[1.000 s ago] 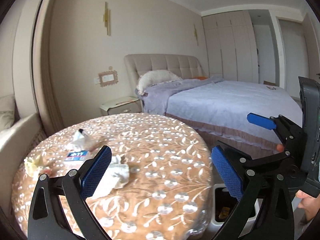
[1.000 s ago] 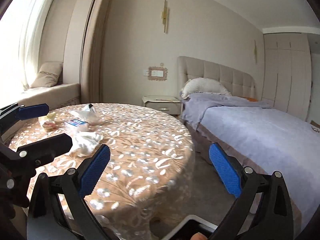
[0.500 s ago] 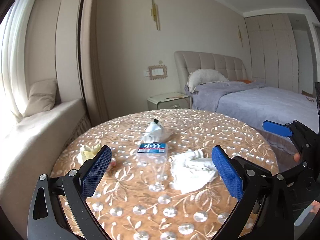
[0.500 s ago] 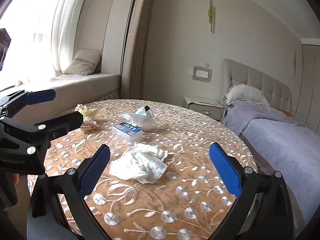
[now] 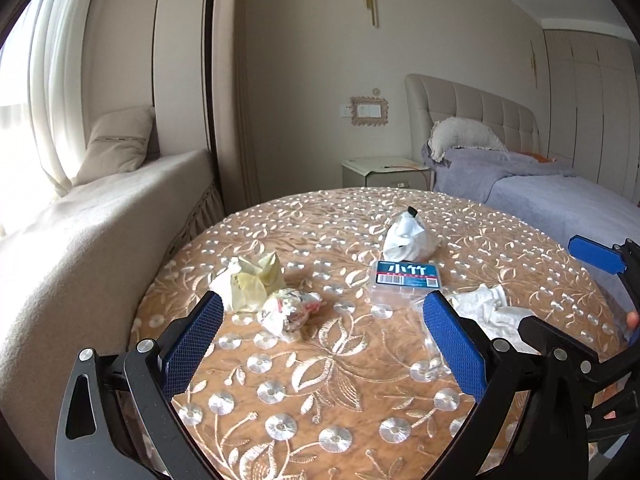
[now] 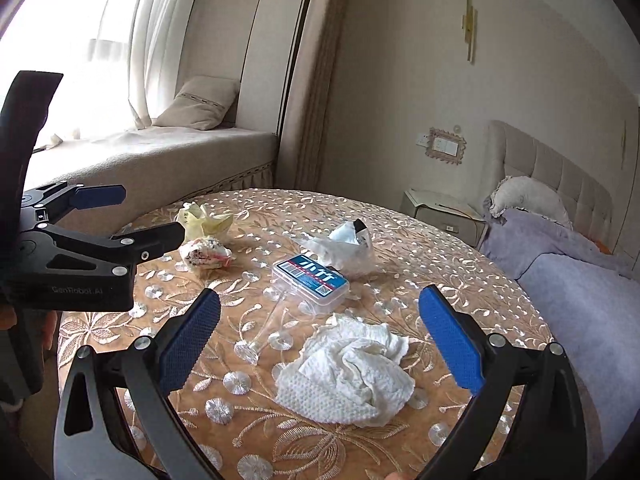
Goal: Collect trash
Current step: 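Grasp the crumpled wrapper with left tool while right tool grasps clear plastic cup, then carry wrapper and plastic cup to the white bin and release them, then move both open tools back over the round table, then grasp the yellow paper with left tool while right tool grasps white paper bag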
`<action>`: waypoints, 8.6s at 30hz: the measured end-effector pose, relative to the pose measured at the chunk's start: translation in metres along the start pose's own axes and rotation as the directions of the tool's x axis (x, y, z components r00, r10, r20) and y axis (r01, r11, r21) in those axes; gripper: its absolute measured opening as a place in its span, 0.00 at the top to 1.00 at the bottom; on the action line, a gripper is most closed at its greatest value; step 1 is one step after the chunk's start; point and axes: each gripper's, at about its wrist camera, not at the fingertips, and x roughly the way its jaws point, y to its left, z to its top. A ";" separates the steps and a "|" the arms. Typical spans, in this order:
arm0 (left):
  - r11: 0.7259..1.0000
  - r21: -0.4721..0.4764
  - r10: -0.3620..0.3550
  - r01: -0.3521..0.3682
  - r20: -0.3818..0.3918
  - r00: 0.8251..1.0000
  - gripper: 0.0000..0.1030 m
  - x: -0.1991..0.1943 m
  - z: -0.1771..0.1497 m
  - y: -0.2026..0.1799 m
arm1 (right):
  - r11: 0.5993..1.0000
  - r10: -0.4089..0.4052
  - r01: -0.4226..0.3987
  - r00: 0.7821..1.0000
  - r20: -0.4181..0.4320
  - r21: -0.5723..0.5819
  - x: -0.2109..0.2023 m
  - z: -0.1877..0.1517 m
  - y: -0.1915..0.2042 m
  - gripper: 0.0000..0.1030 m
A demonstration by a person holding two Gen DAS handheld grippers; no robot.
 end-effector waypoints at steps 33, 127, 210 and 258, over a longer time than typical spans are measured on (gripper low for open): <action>0.983 0.026 -0.161 0.183 -0.370 0.915 0.43 0.149 -0.005 0.023 | 0.995 0.101 -0.103 0.960 -0.260 0.007 0.114 0.002 0.019 0.06; 0.480 0.437 -0.574 0.761 -0.499 0.649 0.43 -0.004 -0.172 -0.485 | 0.779 -0.401 0.522 0.841 -0.363 0.348 -0.184 -0.255 -0.255 0.53; 0.971 0.148 -0.215 0.187 0.200 0.956 0.05 -0.094 0.003 -0.115 | 0.999 -0.050 0.048 0.985 0.164 0.016 -0.073 -0.033 -0.077 0.04; 0.986 -0.111 -0.154 0.127 -0.286 0.946 0.54 0.175 0.015 0.074 | 0.983 0.074 -0.083 0.996 -0.060 -0.165 0.116 0.032 -0.005 0.04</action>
